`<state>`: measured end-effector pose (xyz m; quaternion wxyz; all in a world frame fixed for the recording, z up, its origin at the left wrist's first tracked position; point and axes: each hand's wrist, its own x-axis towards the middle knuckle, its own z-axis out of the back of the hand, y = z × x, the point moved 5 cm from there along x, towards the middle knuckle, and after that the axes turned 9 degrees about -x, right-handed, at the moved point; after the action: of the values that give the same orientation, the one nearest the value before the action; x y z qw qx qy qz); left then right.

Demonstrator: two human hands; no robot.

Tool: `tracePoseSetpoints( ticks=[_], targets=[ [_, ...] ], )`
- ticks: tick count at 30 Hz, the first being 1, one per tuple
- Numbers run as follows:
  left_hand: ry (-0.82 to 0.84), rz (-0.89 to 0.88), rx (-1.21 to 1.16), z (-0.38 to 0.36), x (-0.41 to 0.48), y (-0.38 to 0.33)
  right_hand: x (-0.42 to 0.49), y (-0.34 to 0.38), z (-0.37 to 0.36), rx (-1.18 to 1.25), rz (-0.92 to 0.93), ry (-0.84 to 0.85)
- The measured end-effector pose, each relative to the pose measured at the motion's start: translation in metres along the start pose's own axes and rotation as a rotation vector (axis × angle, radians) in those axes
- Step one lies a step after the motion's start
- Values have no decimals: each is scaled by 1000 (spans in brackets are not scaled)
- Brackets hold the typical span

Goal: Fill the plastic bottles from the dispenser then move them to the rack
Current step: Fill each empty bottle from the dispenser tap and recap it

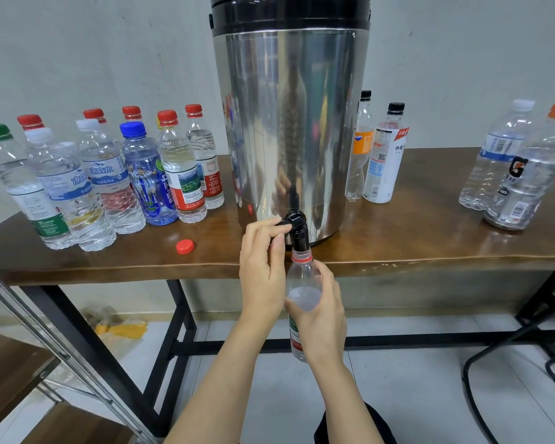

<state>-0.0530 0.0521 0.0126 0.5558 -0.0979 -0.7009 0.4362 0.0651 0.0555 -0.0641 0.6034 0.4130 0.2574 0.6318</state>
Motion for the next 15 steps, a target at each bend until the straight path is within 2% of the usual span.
tracePoseSetpoints(
  ticks=[15],
  targets=[
    [4,8,0,0,0,0,0,0,0,-1,2,0]
  ],
)
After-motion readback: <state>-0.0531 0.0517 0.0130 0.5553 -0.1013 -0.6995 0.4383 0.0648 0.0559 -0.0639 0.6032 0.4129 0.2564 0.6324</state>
